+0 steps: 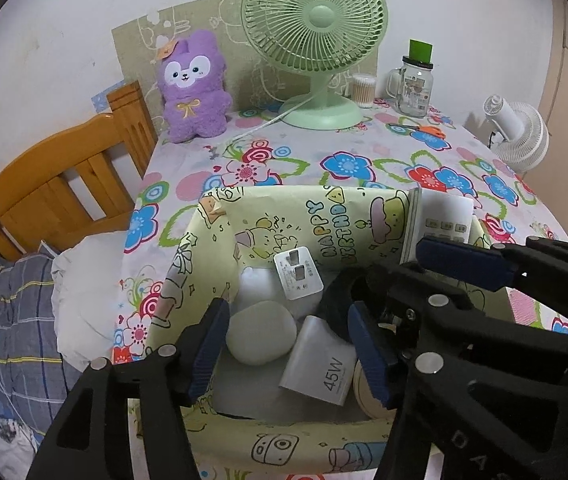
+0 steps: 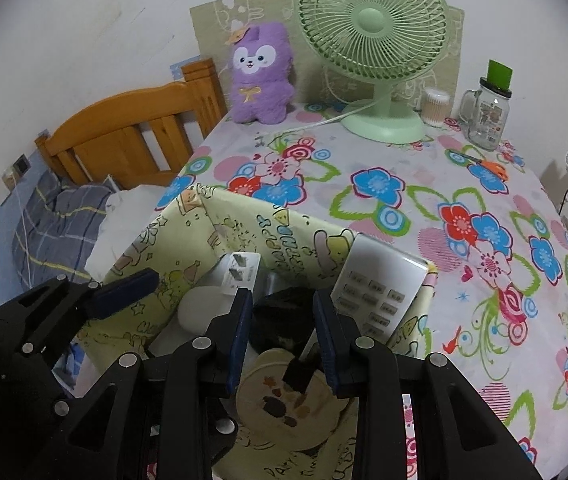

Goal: Organize rigid objects
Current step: 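Carry the holder with the left tool and the key with the right tool over the box, then release the holder into the box with the left tool while the right tool releases the key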

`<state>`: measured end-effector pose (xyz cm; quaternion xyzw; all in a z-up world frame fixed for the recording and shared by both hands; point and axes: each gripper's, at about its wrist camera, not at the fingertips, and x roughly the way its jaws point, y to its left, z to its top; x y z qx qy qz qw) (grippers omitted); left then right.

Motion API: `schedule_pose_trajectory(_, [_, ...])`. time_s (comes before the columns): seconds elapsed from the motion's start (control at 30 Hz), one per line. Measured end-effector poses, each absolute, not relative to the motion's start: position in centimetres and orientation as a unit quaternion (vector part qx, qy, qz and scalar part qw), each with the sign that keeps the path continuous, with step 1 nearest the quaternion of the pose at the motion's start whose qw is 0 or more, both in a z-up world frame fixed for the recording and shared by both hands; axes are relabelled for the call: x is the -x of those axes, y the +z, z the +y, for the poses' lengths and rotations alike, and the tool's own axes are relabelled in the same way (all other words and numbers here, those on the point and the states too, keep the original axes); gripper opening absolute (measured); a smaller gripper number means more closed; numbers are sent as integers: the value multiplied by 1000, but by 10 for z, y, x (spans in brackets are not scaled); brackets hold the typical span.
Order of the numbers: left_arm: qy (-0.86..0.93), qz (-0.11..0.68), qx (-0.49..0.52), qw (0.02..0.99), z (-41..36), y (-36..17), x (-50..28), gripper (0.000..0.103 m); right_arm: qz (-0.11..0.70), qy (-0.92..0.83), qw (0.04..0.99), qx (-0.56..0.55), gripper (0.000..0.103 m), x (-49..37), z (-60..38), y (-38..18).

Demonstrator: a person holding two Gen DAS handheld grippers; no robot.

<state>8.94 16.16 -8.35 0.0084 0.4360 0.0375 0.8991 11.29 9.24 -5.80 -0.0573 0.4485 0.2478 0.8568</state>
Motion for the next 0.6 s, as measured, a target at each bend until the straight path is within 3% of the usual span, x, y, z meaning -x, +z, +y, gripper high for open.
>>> schedule_pose_trajectory(0.03, [36, 436, -9, 899, 161, -83, -89, 67, 449, 248, 857, 57, 37, -112, 92, -58])
schedule_pose_trajectory(0.17, [34, 431, -10, 902, 158, -80, -85, 72, 439, 242, 863, 57, 63, -107, 86, -53])
schedule_pose_trajectory(0.6, [20, 406, -4, 914, 132, -58, -68, 80, 402, 209, 889, 61, 76, -85, 47, -24])
